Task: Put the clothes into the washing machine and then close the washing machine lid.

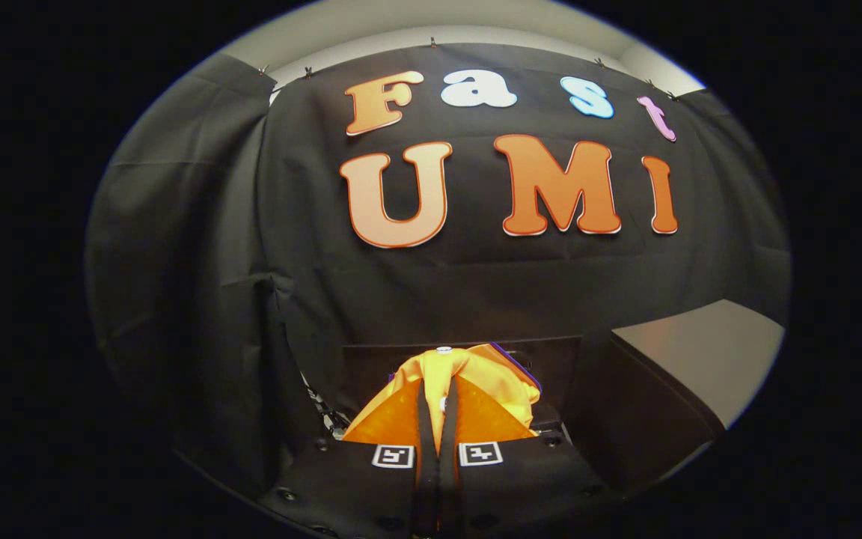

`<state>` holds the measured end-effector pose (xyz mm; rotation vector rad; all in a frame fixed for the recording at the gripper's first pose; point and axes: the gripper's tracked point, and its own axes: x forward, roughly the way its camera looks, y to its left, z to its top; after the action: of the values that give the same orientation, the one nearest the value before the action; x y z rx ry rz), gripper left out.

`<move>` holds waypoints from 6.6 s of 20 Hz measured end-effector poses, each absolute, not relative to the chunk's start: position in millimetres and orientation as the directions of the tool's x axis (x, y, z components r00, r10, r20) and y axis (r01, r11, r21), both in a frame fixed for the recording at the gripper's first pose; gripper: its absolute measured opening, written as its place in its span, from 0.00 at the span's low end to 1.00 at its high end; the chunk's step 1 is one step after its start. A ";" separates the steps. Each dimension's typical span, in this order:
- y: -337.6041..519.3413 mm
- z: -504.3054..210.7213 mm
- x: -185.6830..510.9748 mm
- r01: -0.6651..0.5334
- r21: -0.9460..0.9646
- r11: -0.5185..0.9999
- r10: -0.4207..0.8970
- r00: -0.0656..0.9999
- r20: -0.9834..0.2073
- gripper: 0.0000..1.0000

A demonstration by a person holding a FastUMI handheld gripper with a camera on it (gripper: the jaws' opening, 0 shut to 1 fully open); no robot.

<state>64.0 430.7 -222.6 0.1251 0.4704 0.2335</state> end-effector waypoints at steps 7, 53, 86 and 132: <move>437.7 -385.2 66.2 -0.187 0.110 0.976 0.211 0.698 -0.684 0.08; 414.2 -485.3 24.4 -0.042 0.157 0.987 0.158 0.483 -0.862 0.99; 389.5 -40.7 182.5 -0.202 0.166 0.965 0.240 0.934 -0.265 0.98; 439.5 -318.8 312.9 -0.129 0.151 0.980 0.199 0.629 -0.752 0.97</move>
<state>312.9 439.5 -318.8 0.0857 0.8711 0.1882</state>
